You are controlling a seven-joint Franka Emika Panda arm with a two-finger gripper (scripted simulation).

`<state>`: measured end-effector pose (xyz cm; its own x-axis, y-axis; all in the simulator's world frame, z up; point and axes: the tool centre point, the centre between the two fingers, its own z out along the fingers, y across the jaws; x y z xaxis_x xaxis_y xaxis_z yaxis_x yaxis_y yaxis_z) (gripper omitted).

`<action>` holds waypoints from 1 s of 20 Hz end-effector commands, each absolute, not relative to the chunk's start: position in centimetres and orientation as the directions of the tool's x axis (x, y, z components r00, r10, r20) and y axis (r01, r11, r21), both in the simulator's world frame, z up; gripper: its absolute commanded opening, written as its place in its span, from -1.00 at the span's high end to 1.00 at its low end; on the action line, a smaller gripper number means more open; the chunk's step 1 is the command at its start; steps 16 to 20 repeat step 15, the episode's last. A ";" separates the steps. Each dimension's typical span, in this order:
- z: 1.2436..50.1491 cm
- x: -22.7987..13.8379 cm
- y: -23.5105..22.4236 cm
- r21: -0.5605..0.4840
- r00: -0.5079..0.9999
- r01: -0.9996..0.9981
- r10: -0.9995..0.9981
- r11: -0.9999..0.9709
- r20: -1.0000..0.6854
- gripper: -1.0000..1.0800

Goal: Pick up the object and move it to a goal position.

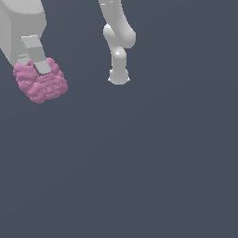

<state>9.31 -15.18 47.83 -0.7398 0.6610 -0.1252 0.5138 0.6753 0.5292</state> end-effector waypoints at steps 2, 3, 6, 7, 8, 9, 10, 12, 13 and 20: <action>49.2 9.5 -15.8 0.538 -0.765 0.475 0.628 0.697 -0.139 1.00; 49.5 9.5 -16.0 0.539 -0.771 0.466 0.621 0.701 -0.141 1.00; 50.2 9.7 -16.3 0.543 -0.783 0.446 0.605 0.711 -0.148 1.00; 50.4 9.7 -16.4 0.544 -0.786 0.441 0.600 0.713 -0.150 1.00; 50.5 9.7 -16.5 0.545 -0.788 0.437 0.597 0.715 -0.151 1.00; 50.6 9.8 -16.6 0.546 -0.790 0.433 0.593 0.717 -0.152 1.00; 50.8 9.8 -16.6 0.546 -0.792 0.430 0.591 0.719 -0.153 1.00; 50.9 9.8 -16.7 0.547 -0.795 0.426 0.587 0.721 -0.155 1.00; 51.0 9.8 -16.7 0.547 -0.795 0.424 0.586 0.721 -0.155 1.00; 51.0 9.8 -16.7 0.548 -0.796 0.423 0.585 0.722 -0.156 1.00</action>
